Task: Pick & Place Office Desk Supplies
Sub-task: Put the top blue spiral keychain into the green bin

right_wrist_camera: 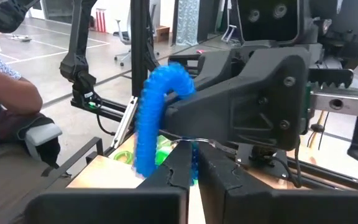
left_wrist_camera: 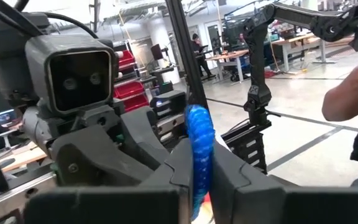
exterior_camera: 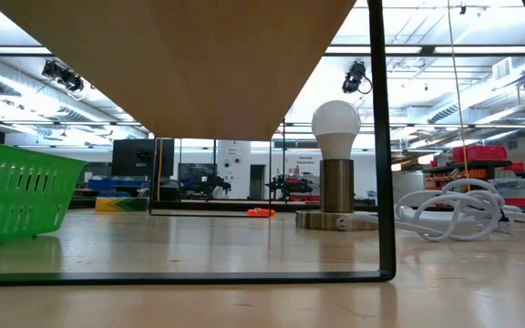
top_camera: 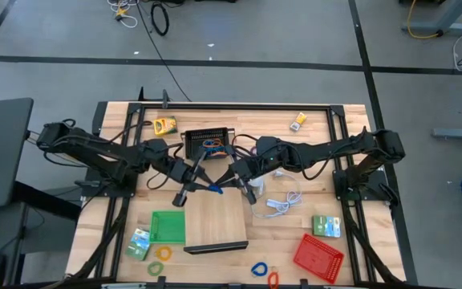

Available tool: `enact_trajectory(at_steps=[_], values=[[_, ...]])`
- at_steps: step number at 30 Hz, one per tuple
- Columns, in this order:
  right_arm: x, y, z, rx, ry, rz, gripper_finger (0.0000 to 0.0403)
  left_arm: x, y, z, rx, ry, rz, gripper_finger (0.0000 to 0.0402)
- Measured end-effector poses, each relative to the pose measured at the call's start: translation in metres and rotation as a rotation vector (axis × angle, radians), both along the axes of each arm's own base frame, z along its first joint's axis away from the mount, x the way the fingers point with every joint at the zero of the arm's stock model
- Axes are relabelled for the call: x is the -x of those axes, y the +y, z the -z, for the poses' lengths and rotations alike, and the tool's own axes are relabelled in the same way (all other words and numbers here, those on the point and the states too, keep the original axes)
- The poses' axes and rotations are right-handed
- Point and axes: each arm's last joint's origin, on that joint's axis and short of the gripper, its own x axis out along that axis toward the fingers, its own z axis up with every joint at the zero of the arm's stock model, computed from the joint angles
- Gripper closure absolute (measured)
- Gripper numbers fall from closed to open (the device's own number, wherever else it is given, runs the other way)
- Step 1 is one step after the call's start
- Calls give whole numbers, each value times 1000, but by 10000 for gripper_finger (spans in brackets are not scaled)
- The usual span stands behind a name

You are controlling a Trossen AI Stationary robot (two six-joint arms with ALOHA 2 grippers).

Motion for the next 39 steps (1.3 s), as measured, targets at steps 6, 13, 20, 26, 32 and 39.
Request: enact_trajectory(at_steps=[6,13,20,26,32,39], values=[[0,0,1,14,2,15,357,1,-1,2,-1,25,32,377],[0,-7,7,51,68,172,297,10,-8,2,-15,89,64,379],[1,-9,13,79,122,246,221,28,-16,1,-38,189,41,381],[5,-10,14,101,170,281,211,54,-25,3,-54,340,-27,381],[10,-6,10,134,182,290,221,83,-34,7,-50,502,-35,382],[20,-1,8,163,236,323,222,103,-42,25,0,769,-47,383]])
